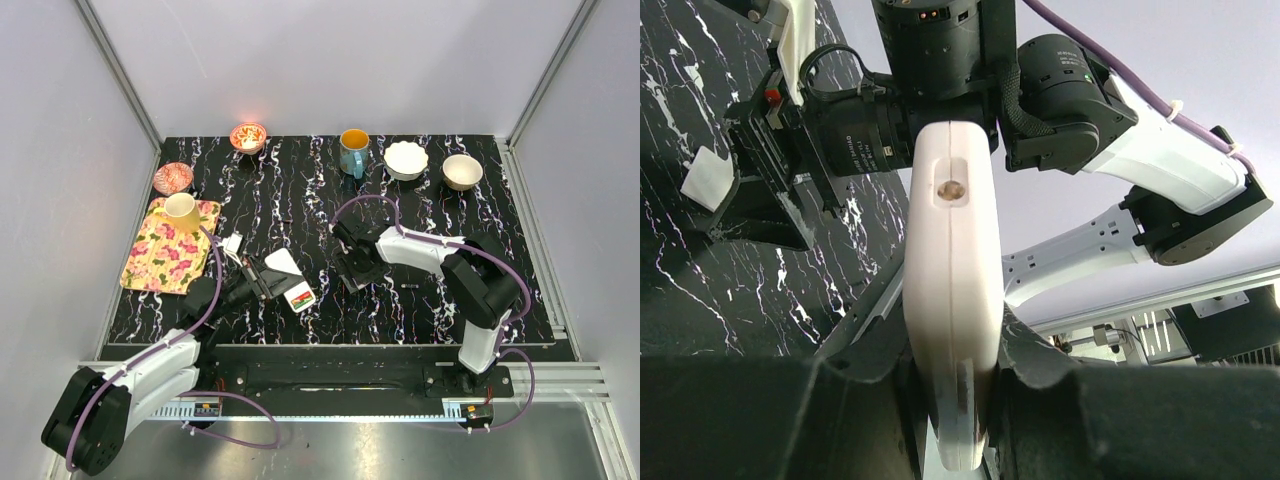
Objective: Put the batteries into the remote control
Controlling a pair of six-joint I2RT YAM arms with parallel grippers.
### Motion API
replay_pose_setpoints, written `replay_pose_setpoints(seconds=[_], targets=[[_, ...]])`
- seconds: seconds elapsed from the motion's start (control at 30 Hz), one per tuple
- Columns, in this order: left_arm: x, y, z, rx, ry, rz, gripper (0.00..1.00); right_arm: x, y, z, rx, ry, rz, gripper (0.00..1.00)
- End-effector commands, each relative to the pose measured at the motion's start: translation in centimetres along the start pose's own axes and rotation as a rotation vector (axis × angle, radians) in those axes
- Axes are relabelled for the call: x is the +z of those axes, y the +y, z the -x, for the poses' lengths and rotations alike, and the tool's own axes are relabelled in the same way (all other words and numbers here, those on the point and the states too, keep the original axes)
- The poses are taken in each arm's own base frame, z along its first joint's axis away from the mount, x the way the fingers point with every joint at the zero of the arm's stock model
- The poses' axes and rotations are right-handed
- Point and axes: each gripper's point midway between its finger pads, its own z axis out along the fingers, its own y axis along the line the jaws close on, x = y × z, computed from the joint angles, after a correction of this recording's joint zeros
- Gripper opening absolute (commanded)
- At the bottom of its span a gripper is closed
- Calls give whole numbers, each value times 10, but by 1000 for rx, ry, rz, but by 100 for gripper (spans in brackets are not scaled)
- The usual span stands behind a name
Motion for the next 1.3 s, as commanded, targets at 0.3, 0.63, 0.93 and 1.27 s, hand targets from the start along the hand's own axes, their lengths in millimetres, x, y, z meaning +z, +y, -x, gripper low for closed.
replay_pose_setpoints(seconds=[0.3,0.63,0.93,1.27], targets=[[1,-13,5,39,-22,-59,0,8,5,7,-1,-13,44,66],[0,-12,5,37,-21,-56,0,10,9,12,94,-25,57,64],[2,-11,6,37,-19,-54,0,7,-1,16,58,-33,8,75],[2,-12,6,37,-18,-56,0,14,-2,10,21,-4,3,64]])
